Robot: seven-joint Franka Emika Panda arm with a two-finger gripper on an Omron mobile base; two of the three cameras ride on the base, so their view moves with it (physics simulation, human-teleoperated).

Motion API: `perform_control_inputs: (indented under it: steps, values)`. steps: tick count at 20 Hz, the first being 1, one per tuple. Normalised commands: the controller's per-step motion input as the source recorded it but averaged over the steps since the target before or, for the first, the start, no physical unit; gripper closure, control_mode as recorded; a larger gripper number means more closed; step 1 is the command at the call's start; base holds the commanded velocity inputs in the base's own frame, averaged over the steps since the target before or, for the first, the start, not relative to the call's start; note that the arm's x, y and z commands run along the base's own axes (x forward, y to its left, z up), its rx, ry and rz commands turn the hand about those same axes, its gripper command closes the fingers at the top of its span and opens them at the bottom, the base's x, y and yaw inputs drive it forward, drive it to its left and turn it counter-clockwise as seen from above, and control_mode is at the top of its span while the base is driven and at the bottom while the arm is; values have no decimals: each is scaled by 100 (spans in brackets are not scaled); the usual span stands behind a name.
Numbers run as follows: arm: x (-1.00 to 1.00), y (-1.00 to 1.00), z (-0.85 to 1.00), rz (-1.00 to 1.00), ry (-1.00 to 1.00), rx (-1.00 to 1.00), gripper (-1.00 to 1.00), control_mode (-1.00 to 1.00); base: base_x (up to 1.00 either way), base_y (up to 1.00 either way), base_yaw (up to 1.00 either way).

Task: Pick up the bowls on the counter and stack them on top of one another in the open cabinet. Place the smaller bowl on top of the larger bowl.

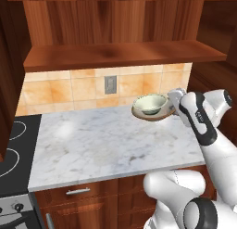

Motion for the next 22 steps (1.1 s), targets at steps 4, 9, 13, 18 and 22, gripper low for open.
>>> perform_control_inputs:
  steps: [4,9,13,18,22]
  values:
    - [-11,13,56,4,-2,4,100,-100,0,0,0]
    - [-15,14,55,4,-1,3,100,-100,0,0,0]
    - [-14,14,53,4,-2,4,100,-100,0,0,0]
    - [-15,16,52,4,-3,3,100,-100,0,0,0]
    - [-14,17,50,4,-4,3,100,-100,0,0,0]
